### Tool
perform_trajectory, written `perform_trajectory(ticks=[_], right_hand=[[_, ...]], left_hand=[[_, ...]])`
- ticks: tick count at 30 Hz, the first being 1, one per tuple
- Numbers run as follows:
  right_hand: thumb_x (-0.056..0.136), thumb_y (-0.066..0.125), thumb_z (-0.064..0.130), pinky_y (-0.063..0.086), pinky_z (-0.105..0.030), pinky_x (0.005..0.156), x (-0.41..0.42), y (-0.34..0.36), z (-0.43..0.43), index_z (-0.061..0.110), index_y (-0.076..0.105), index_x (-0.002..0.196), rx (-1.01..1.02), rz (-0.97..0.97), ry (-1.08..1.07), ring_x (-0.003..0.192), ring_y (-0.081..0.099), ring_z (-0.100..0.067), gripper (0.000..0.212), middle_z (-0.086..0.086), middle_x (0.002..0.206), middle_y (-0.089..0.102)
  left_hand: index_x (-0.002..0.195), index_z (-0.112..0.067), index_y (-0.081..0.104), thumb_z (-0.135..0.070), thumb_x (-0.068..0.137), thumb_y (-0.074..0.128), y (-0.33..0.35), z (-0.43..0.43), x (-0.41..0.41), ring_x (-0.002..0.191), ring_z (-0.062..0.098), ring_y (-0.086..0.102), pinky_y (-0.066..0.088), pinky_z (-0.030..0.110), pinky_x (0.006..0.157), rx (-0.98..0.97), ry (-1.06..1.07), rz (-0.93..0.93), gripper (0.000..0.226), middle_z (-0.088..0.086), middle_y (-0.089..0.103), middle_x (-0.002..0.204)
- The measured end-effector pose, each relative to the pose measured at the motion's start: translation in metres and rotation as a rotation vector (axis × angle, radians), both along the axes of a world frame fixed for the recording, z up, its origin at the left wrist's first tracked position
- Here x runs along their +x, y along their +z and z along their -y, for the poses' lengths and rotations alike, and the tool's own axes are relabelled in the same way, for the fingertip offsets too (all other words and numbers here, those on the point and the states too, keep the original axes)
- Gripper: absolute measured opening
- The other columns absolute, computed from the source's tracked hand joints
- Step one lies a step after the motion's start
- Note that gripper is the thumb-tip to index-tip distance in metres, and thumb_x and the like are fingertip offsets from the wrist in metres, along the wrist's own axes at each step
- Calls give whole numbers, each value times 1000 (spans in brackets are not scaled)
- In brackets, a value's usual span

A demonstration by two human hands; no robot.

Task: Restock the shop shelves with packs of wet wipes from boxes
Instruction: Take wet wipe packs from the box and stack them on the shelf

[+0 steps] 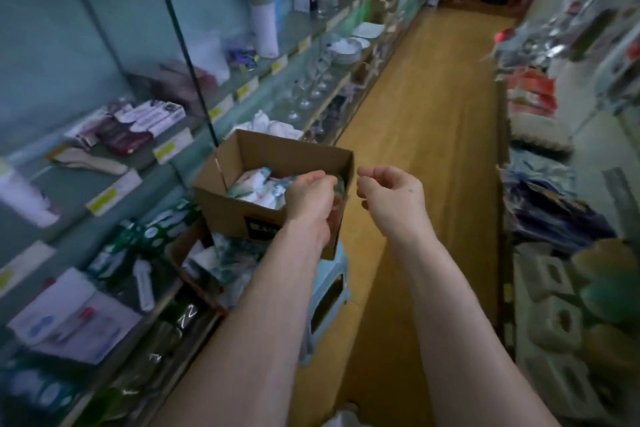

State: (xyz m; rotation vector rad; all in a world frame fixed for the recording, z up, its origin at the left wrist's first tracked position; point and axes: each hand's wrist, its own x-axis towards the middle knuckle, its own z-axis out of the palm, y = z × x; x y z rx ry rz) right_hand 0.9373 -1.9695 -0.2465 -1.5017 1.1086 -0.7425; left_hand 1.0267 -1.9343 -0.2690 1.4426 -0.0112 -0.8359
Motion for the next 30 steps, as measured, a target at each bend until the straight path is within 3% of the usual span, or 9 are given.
perform_trajectory(ticks=[5,10,13,17,19,24,26,28,30], right_hand=[[90,56,10,49,-31,71,44,-15,34,21,64,89,43,-27,127,70,55,-13,14,2,79,61],[93,54,12,45,-27,64,76,-39,55,18,65,94,126,-81,202,64,49,-11,13,3,76,58],[93,54,13,45,-28,64,97,-57,61,19,65,92,181,-118,219,62,49,-11,12,2,77,59],[95,52,13,45,-22,59,129,-78,67,16,64,99,257,-159,242,63,51,-11,13,4,75,57],[96,50,12,44,-20,55,147,-87,68,15,63,101,290,-172,251,60,50,-9,14,3,74,57],[93,52,11,43,-23,54,203,-115,72,18,55,106,357,-266,232,63,51,-11,15,-7,98,60],[91,55,17,48,-32,62,222,-130,72,17,52,121,384,-350,234,74,59,-19,30,-10,109,62],[88,56,23,53,-42,82,237,-145,70,15,46,133,397,-445,234,97,63,-29,47,-12,118,60],[87,56,22,50,-45,93,247,-154,68,14,43,138,387,-521,222,110,58,-32,53,-12,125,56]], left_hand=[[111,-22,56,-11,92,54,-13,19,42,73,12,55,43,28,60,19,97,-93,21,-1,55,80],[93,-16,59,-13,95,51,-36,17,79,62,11,50,46,27,55,62,226,-221,9,-1,49,73],[98,-15,56,-12,95,50,-46,17,104,63,10,50,46,23,49,69,277,-257,8,0,49,73],[108,-13,53,-13,96,50,-63,19,146,73,13,53,44,25,60,66,303,-342,13,2,51,83],[101,-11,55,-13,96,50,-69,21,168,75,13,53,45,26,63,92,299,-363,7,3,51,86],[105,-10,53,-12,94,53,-91,24,223,88,15,53,47,30,70,245,282,-320,12,5,54,98],[109,-11,56,-11,93,54,-101,27,241,91,16,52,45,31,69,338,211,-246,16,6,56,106],[111,-11,60,-8,92,55,-111,35,256,87,20,54,47,31,67,430,106,-114,20,8,59,103],[117,-6,62,-6,92,55,-120,46,268,98,29,58,53,37,80,509,-27,34,26,14,61,113]])
